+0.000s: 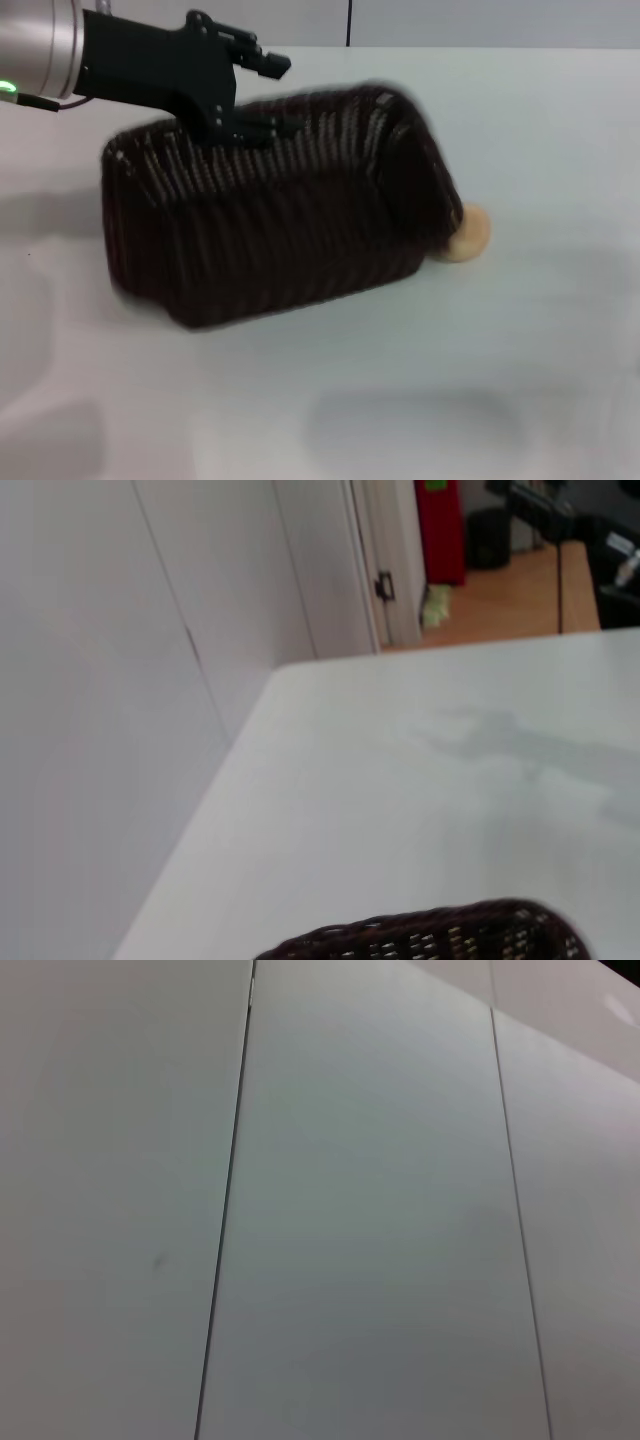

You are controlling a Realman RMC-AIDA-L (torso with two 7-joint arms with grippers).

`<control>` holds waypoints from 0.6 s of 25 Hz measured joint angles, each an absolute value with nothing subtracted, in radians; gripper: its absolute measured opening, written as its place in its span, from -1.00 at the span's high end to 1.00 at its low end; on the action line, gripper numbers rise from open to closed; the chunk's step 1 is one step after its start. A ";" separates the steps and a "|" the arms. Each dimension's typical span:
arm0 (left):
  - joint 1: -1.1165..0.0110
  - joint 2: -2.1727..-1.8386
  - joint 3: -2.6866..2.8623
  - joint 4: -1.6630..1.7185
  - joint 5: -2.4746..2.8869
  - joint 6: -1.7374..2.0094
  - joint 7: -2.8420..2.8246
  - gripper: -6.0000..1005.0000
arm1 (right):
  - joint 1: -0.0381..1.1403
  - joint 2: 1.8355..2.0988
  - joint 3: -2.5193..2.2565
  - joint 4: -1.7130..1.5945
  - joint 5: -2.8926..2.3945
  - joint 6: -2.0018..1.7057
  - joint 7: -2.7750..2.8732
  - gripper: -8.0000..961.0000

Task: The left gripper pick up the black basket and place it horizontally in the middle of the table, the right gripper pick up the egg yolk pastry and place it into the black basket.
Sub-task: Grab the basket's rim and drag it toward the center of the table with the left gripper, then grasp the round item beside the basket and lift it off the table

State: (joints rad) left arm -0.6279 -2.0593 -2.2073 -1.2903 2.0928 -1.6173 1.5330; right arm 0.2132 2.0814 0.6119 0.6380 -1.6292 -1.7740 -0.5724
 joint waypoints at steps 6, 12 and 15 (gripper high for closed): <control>-0.605 -2.056 -2.222 -1.296 2.025 -1.598 1.546 -0.18 | 0.213 2.082 0.609 0.635 -1.629 -1.777 -0.573 0.05; -0.565 -2.055 -2.431 -1.244 1.793 -1.547 1.563 -0.19 | 0.208 2.082 0.592 0.634 -1.629 -1.777 -0.574 0.05; -0.542 -2.047 -2.574 -1.144 1.636 -1.518 1.568 -0.19 | 0.203 2.084 0.553 0.643 -1.625 -1.772 -0.574 0.05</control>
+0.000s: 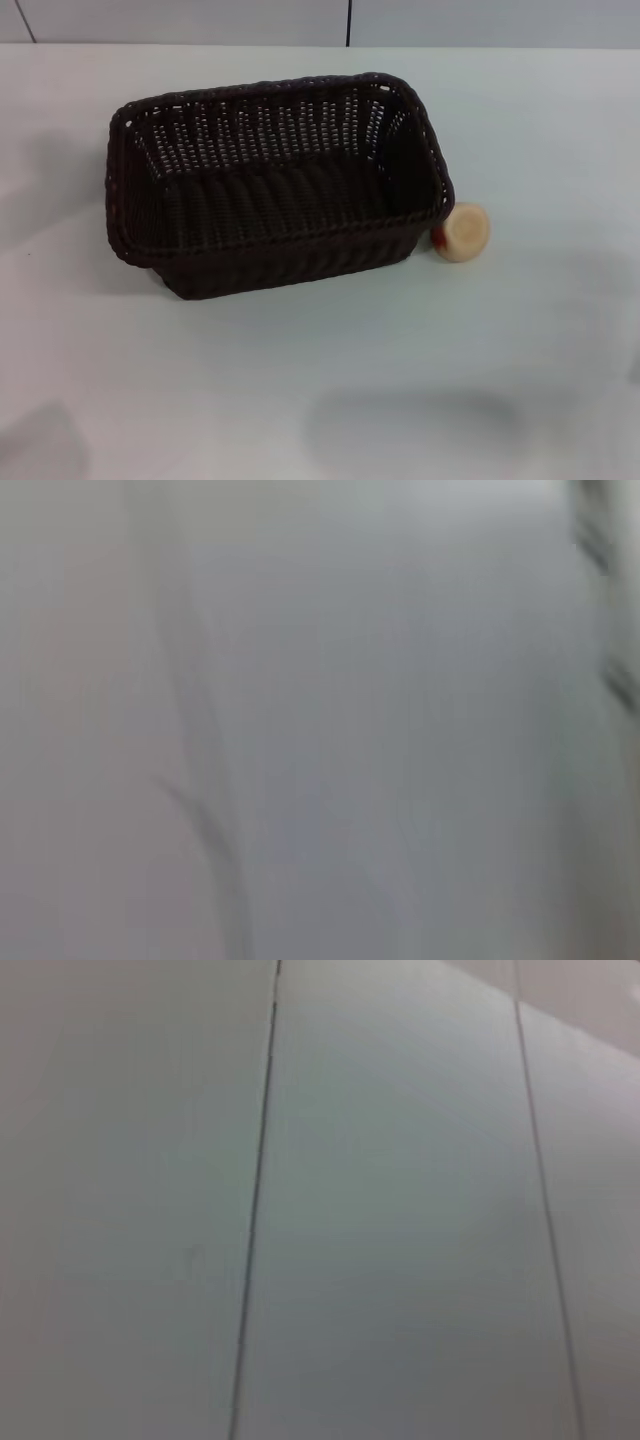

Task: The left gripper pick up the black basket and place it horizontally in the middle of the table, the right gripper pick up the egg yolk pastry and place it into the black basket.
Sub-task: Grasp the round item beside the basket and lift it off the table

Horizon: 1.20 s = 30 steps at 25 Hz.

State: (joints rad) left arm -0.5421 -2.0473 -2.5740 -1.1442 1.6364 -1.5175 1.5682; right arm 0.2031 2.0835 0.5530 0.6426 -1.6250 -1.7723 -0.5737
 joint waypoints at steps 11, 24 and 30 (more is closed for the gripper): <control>-0.417 -2.044 -2.730 -0.903 1.249 -1.378 1.646 -0.19 | 0.174 2.086 0.389 0.772 -1.618 -1.634 -0.569 0.06; -0.360 -2.056 -2.732 -0.825 1.200 -1.277 1.720 -0.19 | 0.183 2.082 0.285 0.806 -1.621 -1.401 -0.534 0.07; -0.340 -2.052 -2.719 -0.829 1.206 -1.279 1.721 -0.19 | 0.203 2.078 0.264 0.801 -1.627 -1.300 -0.536 0.07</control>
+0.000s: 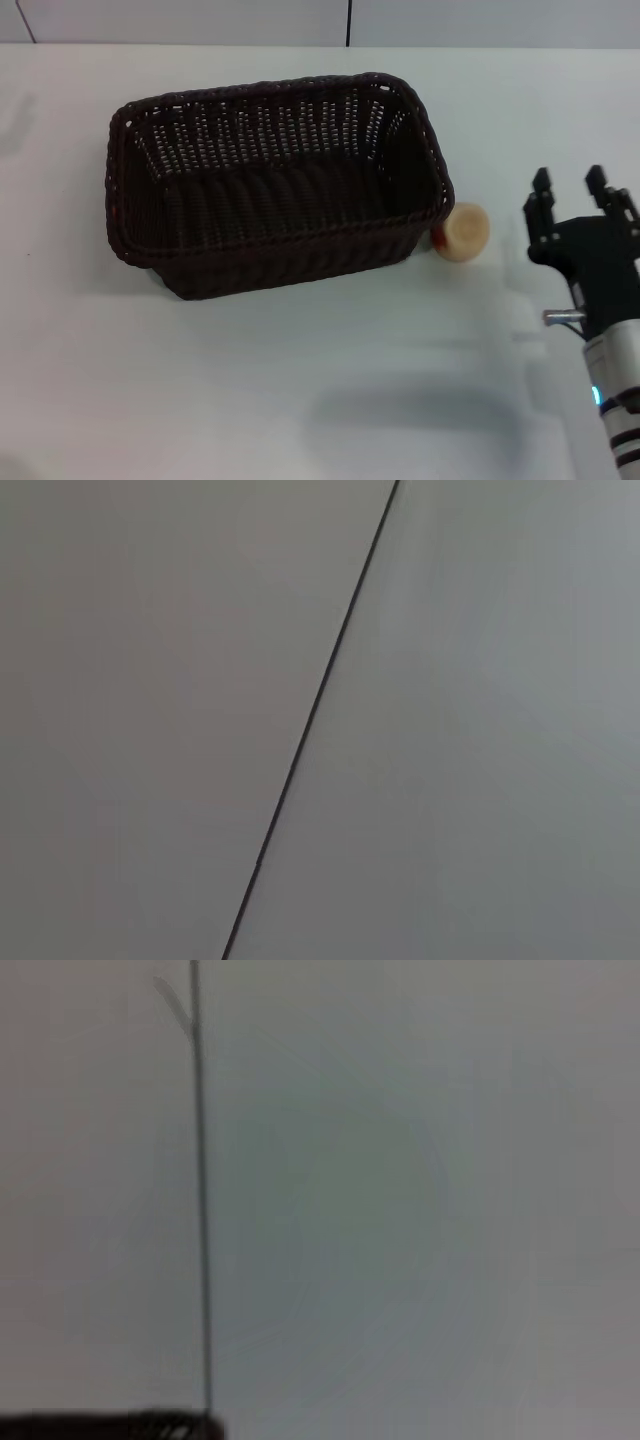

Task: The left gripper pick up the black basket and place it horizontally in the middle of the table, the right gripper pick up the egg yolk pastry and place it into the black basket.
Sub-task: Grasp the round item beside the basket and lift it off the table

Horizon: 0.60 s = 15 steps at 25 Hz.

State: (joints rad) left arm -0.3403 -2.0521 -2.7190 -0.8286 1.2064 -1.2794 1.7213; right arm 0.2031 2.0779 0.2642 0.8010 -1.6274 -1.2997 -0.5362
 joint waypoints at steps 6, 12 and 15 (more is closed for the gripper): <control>-0.325 -2.049 -2.717 -0.831 1.214 -1.287 1.720 -0.18 | 0.239 2.077 0.266 0.777 -1.630 -1.189 -0.535 0.08; -0.316 -2.049 -2.715 -0.831 1.230 -1.289 1.719 -0.17 | 0.278 2.077 0.266 0.766 -1.630 -1.116 -0.536 0.08; -0.312 -2.048 -2.713 -0.831 1.231 -1.289 1.719 -0.17 | 0.295 2.078 0.264 0.758 -1.631 -1.089 -0.537 0.08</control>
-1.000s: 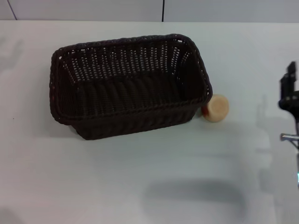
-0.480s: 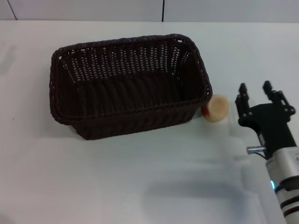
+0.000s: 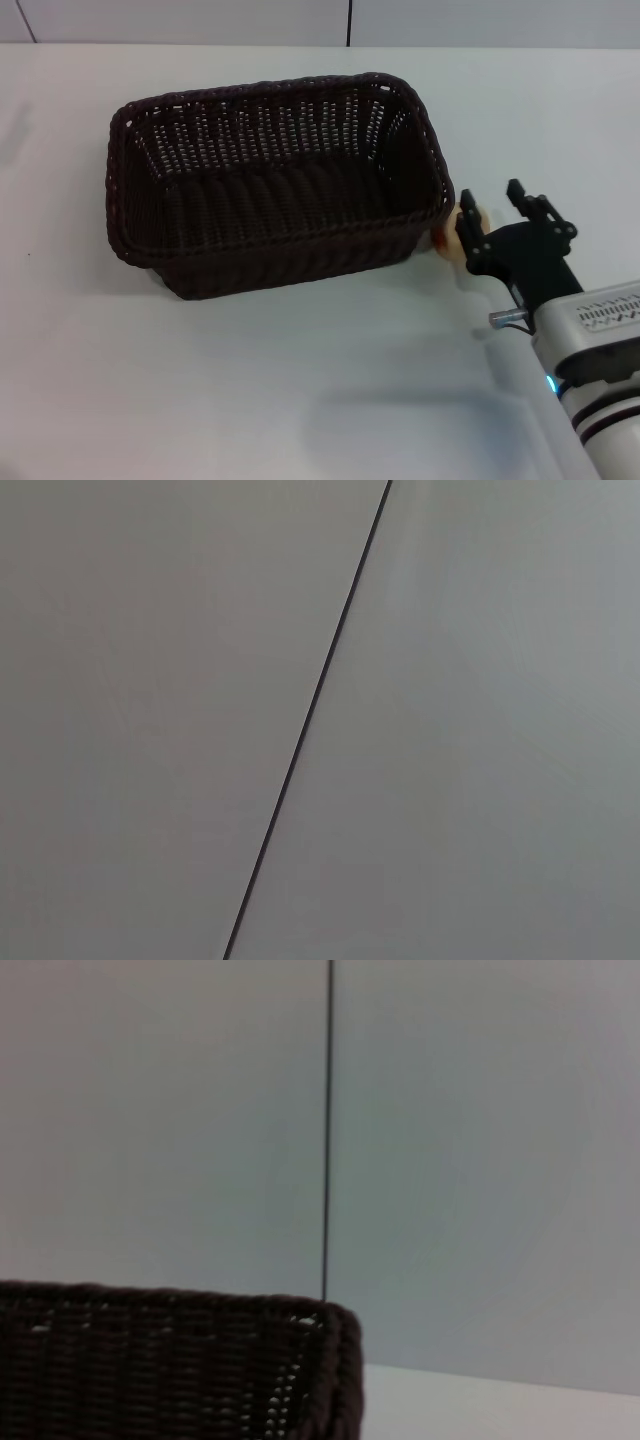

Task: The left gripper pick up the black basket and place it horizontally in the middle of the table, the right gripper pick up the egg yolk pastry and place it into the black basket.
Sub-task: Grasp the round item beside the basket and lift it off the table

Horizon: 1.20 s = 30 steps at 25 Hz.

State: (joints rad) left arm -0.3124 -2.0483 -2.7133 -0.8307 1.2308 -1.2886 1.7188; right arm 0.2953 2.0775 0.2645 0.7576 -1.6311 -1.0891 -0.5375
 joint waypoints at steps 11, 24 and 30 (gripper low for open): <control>-0.310 -2.048 -2.714 -0.830 1.231 -1.289 1.718 -0.17 | 0.325 2.080 0.272 0.735 -1.632 -1.017 -0.533 0.09; -0.313 -2.050 -2.714 -0.830 1.226 -1.306 1.717 -0.17 | 0.341 2.085 0.269 0.679 -1.626 -0.978 -0.461 0.10; -0.311 -2.052 -2.715 -0.831 1.223 -1.322 1.714 -0.17 | 0.342 2.085 0.258 0.685 -1.632 -0.978 -0.461 0.10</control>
